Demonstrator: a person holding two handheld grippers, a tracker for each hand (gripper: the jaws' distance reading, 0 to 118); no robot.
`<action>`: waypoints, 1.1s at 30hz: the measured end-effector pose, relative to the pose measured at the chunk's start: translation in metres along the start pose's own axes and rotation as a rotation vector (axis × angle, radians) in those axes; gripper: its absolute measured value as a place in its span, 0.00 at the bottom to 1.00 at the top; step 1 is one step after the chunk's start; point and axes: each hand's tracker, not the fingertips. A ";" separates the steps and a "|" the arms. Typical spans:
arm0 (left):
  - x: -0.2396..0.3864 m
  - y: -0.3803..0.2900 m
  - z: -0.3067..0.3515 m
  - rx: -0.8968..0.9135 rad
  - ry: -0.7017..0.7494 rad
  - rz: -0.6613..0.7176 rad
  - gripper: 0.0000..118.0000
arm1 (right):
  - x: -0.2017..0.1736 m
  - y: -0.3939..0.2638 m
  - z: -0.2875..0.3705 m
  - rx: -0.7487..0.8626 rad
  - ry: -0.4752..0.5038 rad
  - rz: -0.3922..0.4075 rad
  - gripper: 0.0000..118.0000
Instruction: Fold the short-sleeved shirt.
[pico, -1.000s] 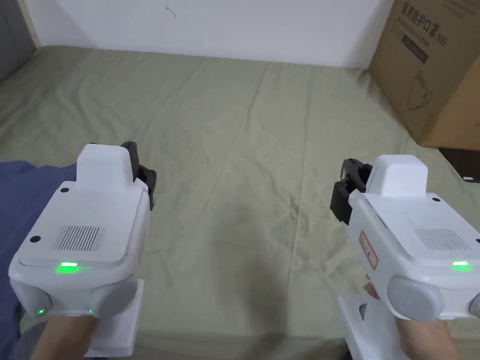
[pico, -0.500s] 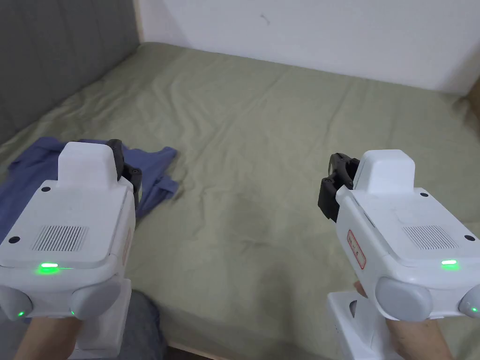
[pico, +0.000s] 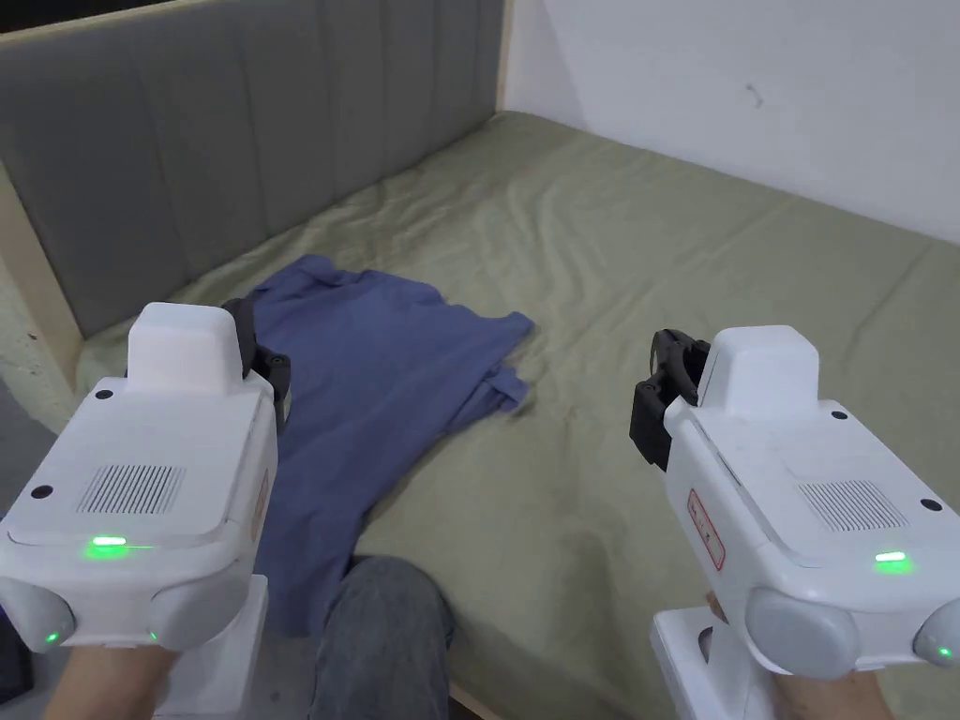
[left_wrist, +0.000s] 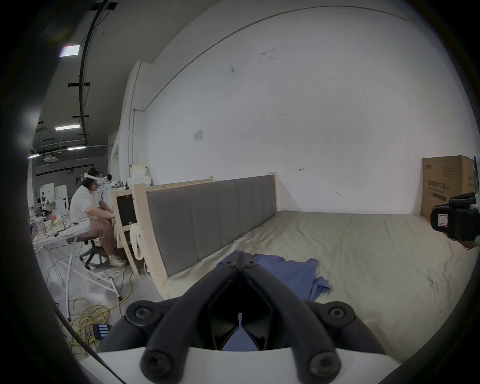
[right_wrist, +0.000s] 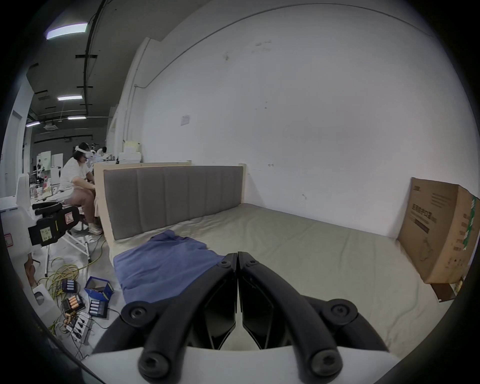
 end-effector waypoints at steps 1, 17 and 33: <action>-0.002 -0.001 0.000 -0.005 0.007 0.000 0.00 | -0.003 0.000 -0.002 -0.001 0.006 0.000 0.00; -0.009 0.006 -0.089 -0.134 -0.065 0.079 0.75 | -0.013 0.000 -0.036 -0.028 0.038 -0.021 0.00; 0.076 -0.055 -0.372 -0.807 -0.282 -0.082 1.00 | 0.027 -0.028 -0.090 -0.175 -0.031 -0.006 0.00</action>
